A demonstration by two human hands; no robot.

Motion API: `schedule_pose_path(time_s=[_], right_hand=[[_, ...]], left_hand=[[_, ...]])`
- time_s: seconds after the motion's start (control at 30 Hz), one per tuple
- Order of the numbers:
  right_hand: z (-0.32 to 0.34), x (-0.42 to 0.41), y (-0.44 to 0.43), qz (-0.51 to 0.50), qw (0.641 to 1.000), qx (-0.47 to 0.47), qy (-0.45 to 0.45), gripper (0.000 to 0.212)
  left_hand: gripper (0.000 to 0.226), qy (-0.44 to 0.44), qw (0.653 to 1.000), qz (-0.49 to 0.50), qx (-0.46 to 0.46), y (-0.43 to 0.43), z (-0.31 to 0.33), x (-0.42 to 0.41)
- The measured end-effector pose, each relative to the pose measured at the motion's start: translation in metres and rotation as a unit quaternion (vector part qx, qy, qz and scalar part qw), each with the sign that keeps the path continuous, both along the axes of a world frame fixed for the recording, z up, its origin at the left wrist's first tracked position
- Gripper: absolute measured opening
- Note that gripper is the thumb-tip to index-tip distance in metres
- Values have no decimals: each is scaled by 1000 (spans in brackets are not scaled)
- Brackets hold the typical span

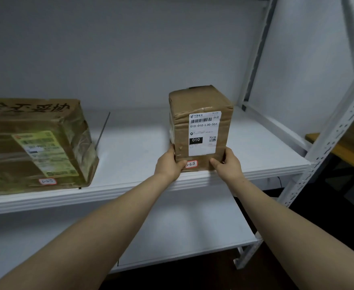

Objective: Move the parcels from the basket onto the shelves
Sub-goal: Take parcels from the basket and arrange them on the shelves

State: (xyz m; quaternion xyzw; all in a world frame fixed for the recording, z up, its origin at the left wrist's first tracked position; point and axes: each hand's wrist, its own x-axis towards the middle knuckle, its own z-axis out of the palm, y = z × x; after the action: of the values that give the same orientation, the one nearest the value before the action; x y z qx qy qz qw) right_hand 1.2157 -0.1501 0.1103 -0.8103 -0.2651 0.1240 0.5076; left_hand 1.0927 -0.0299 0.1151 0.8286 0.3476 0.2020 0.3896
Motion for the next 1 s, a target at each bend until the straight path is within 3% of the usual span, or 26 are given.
schedule_pose_path(time_s=[0.43,0.6,0.8,1.0], right_hand=[[-1,3,-3,6,1000,6,25,50],[-13,-7,-1,-98,993,58,32,67],[-21,-53,5,-201,975,88,-12,64],[-22,-161,30,-142,985,86,-37,70]], left_hand=[[59,-1,1000,8,-12,-7,-1,4],[80,29,999,27,-33,-16,2,-8],[69,48,997,53,-19,-22,-4,-65],[64,75,993,88,-7,-19,-5,-179]])
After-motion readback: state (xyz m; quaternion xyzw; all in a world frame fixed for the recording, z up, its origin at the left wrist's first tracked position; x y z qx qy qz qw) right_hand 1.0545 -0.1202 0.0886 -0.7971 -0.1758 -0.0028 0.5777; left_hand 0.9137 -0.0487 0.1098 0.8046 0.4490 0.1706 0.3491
